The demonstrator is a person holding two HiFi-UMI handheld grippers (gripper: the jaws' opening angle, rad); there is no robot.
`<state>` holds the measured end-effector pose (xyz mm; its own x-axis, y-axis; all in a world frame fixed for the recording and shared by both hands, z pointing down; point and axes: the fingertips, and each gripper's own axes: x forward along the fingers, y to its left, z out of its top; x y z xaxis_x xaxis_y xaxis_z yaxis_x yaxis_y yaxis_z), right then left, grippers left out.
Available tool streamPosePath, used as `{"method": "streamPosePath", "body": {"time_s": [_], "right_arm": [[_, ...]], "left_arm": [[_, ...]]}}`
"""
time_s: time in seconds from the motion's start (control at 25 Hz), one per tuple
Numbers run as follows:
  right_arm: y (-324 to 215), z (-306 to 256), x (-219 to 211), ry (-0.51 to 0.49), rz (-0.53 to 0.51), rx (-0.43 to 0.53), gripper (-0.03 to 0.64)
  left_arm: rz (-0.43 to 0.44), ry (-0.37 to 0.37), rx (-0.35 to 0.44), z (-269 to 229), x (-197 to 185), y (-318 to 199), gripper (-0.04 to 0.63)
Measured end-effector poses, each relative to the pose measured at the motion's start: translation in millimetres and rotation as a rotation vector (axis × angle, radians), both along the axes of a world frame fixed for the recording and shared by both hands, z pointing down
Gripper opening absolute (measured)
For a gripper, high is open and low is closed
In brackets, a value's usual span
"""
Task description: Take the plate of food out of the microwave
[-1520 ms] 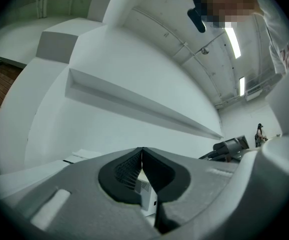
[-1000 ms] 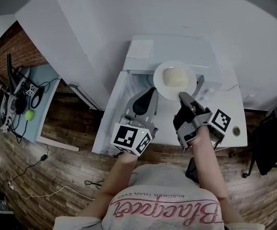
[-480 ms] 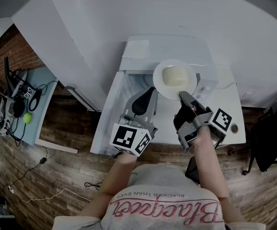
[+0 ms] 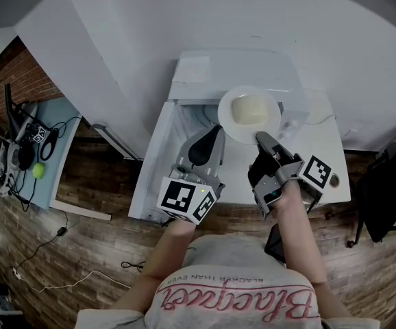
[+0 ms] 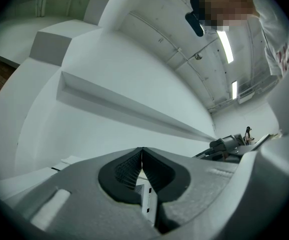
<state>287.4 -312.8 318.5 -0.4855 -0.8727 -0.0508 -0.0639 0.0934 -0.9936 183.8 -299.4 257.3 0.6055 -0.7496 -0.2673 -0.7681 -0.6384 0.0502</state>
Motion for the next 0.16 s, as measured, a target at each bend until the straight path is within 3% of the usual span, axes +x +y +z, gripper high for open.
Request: {"method": "streamPosePath", "body": {"time_s": [0.16], "right_arm": [[3.7,1.1,-0.9,0.000,-0.001,-0.006,0.021]], "left_arm": [[0.002,0.002,-0.008,1.3,-0.9,2.8,0.007]]}}
